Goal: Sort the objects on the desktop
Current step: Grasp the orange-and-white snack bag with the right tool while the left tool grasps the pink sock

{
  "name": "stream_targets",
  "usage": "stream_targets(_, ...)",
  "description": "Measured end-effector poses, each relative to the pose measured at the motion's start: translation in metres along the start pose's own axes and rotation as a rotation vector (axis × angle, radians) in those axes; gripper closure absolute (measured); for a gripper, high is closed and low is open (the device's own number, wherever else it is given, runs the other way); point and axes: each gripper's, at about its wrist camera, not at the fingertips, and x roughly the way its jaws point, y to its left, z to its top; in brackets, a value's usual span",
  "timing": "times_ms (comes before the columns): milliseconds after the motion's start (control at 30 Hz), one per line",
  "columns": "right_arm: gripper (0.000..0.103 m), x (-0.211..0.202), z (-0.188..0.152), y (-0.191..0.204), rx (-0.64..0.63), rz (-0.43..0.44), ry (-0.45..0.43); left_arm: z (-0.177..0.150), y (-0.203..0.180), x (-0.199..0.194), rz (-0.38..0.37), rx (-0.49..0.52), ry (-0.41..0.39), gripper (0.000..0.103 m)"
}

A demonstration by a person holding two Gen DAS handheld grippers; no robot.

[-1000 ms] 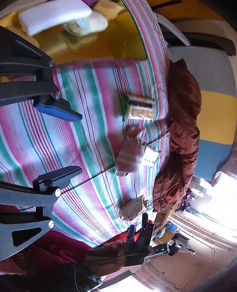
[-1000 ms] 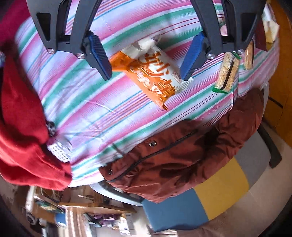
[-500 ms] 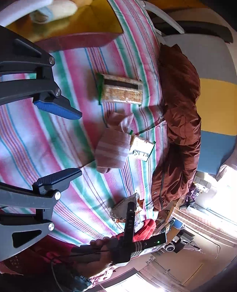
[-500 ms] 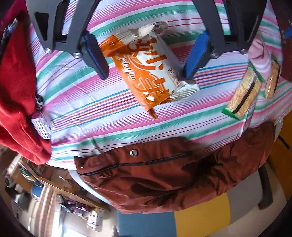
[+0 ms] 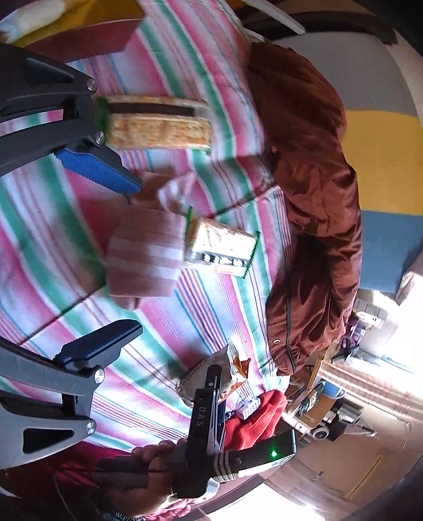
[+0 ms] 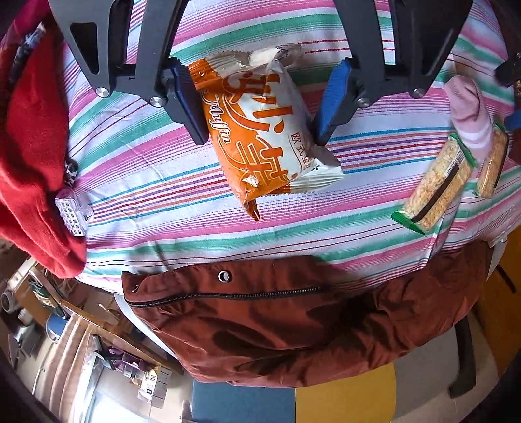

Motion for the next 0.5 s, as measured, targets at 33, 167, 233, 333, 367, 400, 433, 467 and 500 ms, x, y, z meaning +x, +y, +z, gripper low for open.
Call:
stream_targets(33, 0.035, 0.0, 0.0, 0.001, -0.002, -0.001, 0.001, 0.002, -0.001, 0.003, 0.004, 0.009, 0.003, 0.021)
stream_targets(167, 0.035, 0.002, 0.001, 0.001, -0.003, -0.003, 0.002, 0.009, -0.003, 0.021, 0.033, 0.05, 0.029, 0.021)
stream_targets(233, 0.034, 0.002, 0.0, 0.001, -0.002, -0.006, 0.002, 0.01, -0.002, 0.032, 0.035, 0.053, 0.05, 0.021)
stream_targets(333, 0.033, 0.003, 0.0, 0.001, 0.001, -0.009, 0.002, 0.01, 0.0, 0.041, 0.032, 0.054, 0.054, 0.022)
stream_targets(367, 0.033, 0.003, 0.0, 0.001, 0.002, -0.009, 0.002, 0.01, 0.0, 0.044, 0.023, 0.055, 0.058, 0.023)
stream_targets(400, 0.033, 0.004, 0.0, 0.001, 0.002, -0.009, 0.001, 0.01, 0.001, 0.047, 0.023, 0.05, 0.066, 0.023)
stream_targets(433, 0.033, 0.004, 0.0, 0.001, 0.0, -0.01, 0.0, 0.011, 0.003, 0.049, 0.024, 0.044, 0.068, 0.024)
stream_targets(467, 0.032, 0.004, 0.0, 0.002, -0.002, -0.011, -0.002, 0.01, 0.003, 0.049, 0.026, 0.045, 0.06, 0.026)
stream_targets(500, 0.033, 0.004, 0.0, 0.002, -0.004, -0.013, -0.003, 0.01, 0.002, 0.048, 0.03, 0.051, 0.054, 0.031)
